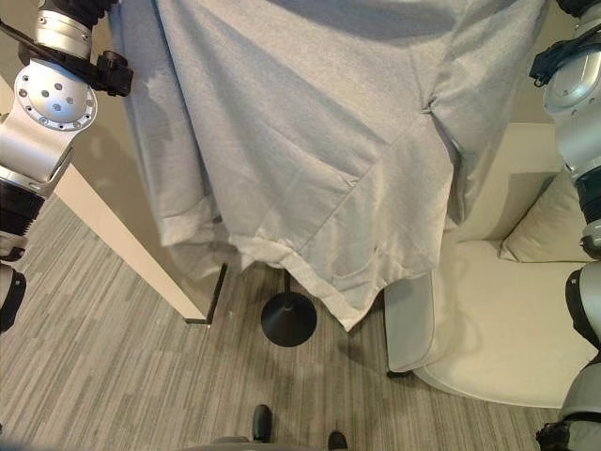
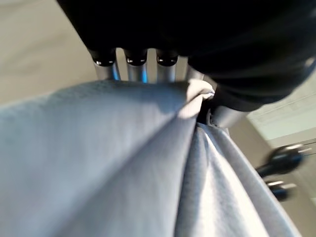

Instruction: Hang the clothes on the sofa on the clothes rack.

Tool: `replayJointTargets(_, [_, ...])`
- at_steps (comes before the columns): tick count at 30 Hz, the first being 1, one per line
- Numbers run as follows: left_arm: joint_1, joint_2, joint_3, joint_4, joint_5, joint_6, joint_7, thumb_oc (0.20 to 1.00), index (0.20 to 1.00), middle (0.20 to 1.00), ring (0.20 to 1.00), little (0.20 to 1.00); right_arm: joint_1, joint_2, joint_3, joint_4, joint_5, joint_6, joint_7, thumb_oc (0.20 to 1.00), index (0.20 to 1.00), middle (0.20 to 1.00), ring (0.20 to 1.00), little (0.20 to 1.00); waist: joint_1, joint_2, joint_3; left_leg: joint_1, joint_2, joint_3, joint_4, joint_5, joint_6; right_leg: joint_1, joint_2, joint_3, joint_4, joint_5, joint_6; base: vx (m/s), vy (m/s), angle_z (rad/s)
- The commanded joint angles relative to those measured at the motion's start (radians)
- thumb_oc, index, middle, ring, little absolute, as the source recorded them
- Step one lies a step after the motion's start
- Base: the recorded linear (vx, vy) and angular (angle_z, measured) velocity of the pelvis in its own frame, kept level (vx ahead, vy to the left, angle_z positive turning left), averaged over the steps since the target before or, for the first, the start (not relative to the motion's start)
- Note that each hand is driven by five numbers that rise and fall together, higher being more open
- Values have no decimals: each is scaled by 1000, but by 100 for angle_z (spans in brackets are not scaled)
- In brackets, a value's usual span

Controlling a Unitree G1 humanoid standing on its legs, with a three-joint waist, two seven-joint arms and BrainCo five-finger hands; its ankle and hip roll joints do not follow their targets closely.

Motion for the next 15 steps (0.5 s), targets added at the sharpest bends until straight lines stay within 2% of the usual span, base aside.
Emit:
replayJointTargets(1, [-185,-5,-9,168,21,17,27,200,200,200,200,200,-174,-12,68,78,2,20,17,200,200,200,200,200,21,4,47,7,19,4,1,-89,-74,-57,9,-57,3,36,56,-176,3,2])
replayJointTargets(7, [-218,-38,-54,299,27,35,34,200,200,200,200,200,-176,80,131,205,-11,27,41,200,200,200,200,200,28,11,119,-76,20,-8,1,-54,-76,-140,14,-56,7,68,53,-111,3,1])
replayJointTargets(15, [-152,-34,-14,329,33,49,44,200,200,200,200,200,-74,127,98,200,-20,31,60,200,200,200,200,200,34,15,157,-120,17,-11,1,-36,-76,-184,13,-52,8,81,54,-26,9,-1])
